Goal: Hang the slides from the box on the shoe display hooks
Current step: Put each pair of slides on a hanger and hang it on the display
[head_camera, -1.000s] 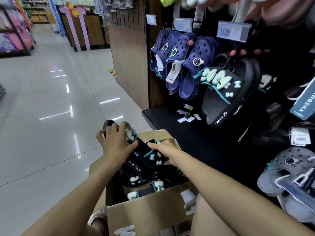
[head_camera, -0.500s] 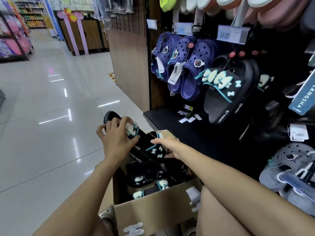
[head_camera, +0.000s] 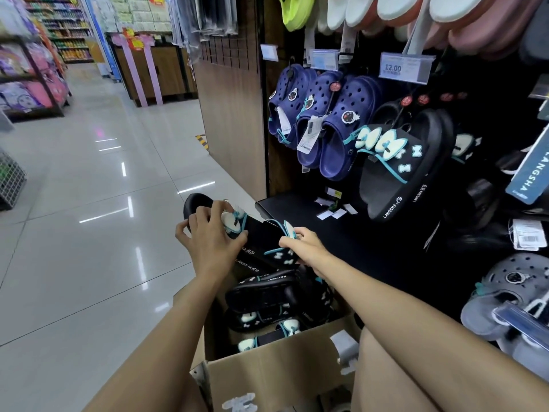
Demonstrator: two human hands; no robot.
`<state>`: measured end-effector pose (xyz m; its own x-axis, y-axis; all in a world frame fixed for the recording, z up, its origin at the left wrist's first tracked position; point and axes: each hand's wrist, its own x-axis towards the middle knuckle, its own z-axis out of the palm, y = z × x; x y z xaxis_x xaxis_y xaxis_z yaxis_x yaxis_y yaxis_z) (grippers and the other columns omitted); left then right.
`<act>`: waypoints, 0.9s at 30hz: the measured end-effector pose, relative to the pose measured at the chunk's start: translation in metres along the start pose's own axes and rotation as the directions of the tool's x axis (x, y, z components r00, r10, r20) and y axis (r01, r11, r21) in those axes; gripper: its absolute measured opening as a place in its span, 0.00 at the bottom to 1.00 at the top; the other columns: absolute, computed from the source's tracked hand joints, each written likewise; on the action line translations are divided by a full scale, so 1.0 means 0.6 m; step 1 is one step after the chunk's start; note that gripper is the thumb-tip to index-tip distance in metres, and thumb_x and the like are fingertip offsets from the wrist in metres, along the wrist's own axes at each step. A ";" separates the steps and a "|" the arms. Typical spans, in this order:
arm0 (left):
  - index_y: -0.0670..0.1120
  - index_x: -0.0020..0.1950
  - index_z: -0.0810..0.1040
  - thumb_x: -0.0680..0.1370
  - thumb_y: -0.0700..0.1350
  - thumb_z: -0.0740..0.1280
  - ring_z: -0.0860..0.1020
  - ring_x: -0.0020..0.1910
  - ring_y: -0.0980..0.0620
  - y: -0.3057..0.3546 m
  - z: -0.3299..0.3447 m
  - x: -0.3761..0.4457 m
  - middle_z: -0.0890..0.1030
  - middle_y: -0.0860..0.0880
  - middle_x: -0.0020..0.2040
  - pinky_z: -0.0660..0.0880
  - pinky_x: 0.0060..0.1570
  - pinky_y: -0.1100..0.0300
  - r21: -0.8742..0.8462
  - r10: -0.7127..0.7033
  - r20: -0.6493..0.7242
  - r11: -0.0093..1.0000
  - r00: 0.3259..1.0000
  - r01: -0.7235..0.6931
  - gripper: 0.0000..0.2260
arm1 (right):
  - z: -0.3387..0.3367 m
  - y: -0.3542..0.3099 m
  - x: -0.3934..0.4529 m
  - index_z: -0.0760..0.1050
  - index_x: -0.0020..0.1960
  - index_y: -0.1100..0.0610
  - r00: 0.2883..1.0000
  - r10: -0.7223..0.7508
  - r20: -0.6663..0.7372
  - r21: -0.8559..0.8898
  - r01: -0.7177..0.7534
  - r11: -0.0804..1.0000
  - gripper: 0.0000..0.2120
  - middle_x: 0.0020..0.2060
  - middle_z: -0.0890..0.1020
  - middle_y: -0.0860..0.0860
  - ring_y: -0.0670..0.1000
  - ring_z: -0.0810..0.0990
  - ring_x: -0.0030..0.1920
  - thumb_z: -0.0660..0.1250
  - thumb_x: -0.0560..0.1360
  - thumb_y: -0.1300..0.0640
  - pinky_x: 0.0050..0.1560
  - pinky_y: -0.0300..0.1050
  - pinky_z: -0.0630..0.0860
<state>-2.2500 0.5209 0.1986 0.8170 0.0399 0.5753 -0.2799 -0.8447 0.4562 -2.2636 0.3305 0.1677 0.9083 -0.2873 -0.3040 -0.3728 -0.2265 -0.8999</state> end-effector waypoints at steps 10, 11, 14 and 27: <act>0.55 0.56 0.71 0.67 0.54 0.75 0.70 0.58 0.50 0.001 0.004 0.007 0.70 0.52 0.51 0.53 0.62 0.52 -0.086 -0.098 0.052 0.991 0.994 0.102 0.21 | -0.022 0.000 0.009 0.75 0.53 0.43 1.000 -0.025 -0.005 0.029 0.026 0.999 0.29 0.55 0.83 0.48 0.52 0.83 0.54 0.73 0.52 0.43 0.59 0.55 0.80; 0.55 0.56 0.71 0.67 0.55 0.75 0.70 0.58 0.50 0.001 0.005 0.008 0.70 0.52 0.52 0.53 0.62 0.52 -0.088 -0.115 0.053 0.989 0.992 0.119 0.21 | -0.024 -0.001 0.008 0.75 0.54 0.43 1.000 -0.031 0.000 0.035 0.031 0.999 0.30 0.55 0.82 0.48 0.52 0.83 0.54 0.73 0.53 0.43 0.59 0.55 0.80; 0.54 0.57 0.71 0.67 0.55 0.75 0.70 0.58 0.49 0.002 0.006 0.009 0.71 0.51 0.53 0.54 0.62 0.51 -0.087 -0.152 0.071 0.984 0.986 0.158 0.22 | -0.027 -0.003 0.006 0.74 0.48 0.42 0.999 -0.039 0.013 0.031 0.038 0.999 0.24 0.55 0.82 0.48 0.52 0.83 0.54 0.73 0.53 0.43 0.59 0.55 0.80; 0.55 0.55 0.70 0.68 0.54 0.74 0.70 0.53 0.53 -0.004 0.008 0.009 0.72 0.52 0.51 0.56 0.60 0.51 -0.127 0.008 0.151 0.992 0.988 0.012 0.20 | -0.059 -0.007 -0.001 0.74 0.53 0.45 0.989 -0.120 -0.082 -0.099 0.112 0.989 0.17 0.53 0.82 0.49 0.51 0.79 0.57 0.75 0.67 0.51 0.58 0.46 0.76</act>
<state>-2.2426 0.5206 0.1970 0.8818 -0.0477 0.4692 -0.3318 -0.7699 0.5452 -2.2694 0.2985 0.1827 0.9278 -0.3336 -0.1672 -0.2860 -0.3482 -0.8927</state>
